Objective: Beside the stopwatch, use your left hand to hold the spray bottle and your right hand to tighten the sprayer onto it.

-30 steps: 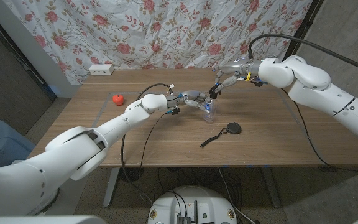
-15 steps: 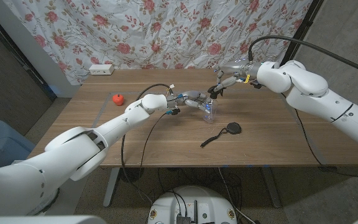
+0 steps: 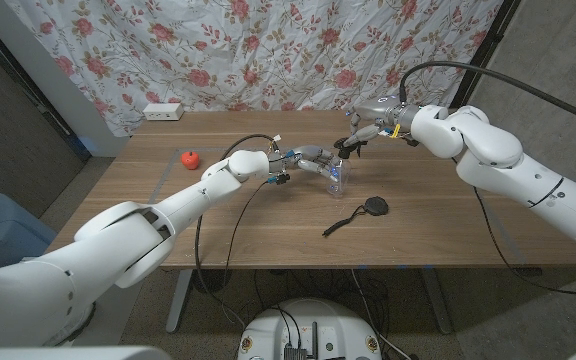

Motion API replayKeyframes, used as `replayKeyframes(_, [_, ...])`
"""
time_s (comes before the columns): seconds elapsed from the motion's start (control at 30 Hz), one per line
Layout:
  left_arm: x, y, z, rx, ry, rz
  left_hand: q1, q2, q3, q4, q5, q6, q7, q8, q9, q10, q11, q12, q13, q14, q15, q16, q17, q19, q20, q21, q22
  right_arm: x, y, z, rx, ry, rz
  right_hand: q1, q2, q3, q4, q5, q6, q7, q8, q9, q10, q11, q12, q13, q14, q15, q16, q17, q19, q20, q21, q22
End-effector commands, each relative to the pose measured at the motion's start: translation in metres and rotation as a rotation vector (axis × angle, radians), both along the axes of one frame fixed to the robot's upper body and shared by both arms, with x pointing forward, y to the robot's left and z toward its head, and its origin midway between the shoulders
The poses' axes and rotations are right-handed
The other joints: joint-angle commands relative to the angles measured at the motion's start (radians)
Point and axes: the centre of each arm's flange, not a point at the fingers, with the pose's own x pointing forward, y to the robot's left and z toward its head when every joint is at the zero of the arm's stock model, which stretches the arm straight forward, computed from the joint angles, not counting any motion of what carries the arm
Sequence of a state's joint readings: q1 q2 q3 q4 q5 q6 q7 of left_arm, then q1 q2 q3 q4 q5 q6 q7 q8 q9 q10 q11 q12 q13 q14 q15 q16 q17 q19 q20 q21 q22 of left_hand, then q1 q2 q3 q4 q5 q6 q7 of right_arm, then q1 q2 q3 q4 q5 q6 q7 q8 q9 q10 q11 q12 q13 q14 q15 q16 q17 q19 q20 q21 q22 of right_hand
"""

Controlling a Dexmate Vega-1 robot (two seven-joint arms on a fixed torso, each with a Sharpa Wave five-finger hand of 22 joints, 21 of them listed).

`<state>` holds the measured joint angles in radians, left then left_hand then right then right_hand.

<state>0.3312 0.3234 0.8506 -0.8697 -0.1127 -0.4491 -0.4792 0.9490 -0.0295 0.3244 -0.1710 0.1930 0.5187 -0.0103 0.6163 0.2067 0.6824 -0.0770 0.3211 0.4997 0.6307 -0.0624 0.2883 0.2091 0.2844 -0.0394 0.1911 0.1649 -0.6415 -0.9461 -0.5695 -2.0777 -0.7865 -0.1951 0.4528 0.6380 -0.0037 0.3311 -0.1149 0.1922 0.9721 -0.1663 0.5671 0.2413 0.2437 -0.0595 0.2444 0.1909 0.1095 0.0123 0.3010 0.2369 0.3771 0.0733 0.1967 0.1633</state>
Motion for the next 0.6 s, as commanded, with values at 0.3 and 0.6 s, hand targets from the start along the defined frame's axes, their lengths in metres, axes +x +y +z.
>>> replayKeyframes(0.3, [-0.0075, -0.0003, 0.0014, -0.006, -0.020, 0.021, 0.044, 0.109, 0.013, 0.008, 0.006, 0.180, -0.036, 0.264, 0.002, 0.098, -0.086, 0.004, 0.016, 0.014, -0.130, -0.003, 0.003, 0.011, -0.093, 0.000, 0.005, 0.0015, 0.0131, -0.0059, 0.027, -0.072, -0.013, 0.004, 0.006, 0.003, -0.020, 0.006, 0.064, -0.005, 0.031, 0.005, 0.060, -0.016, 0.005, -0.001, 0.045, -0.020, 0.015, 0.000, 0.042, -0.014, 0.007, 0.004])
replayKeyframes(0.6, [-0.0126, 0.0043, -0.0010, -0.018, -0.025, 0.031, 0.044, 0.109, 0.015, 0.007, 0.007, 0.180, -0.036, 0.264, 0.002, 0.098, -0.087, 0.002, 0.017, 0.016, -0.130, -0.004, 0.004, 0.012, -0.092, 0.000, 0.005, 0.0011, 0.0161, -0.0038, 0.024, -0.079, -0.037, 0.014, 0.008, 0.005, -0.030, 0.006, 0.118, 0.005, 0.055, 0.006, 0.095, -0.023, 0.006, -0.001, 0.064, -0.032, 0.021, -0.001, 0.060, -0.021, 0.006, 0.004])
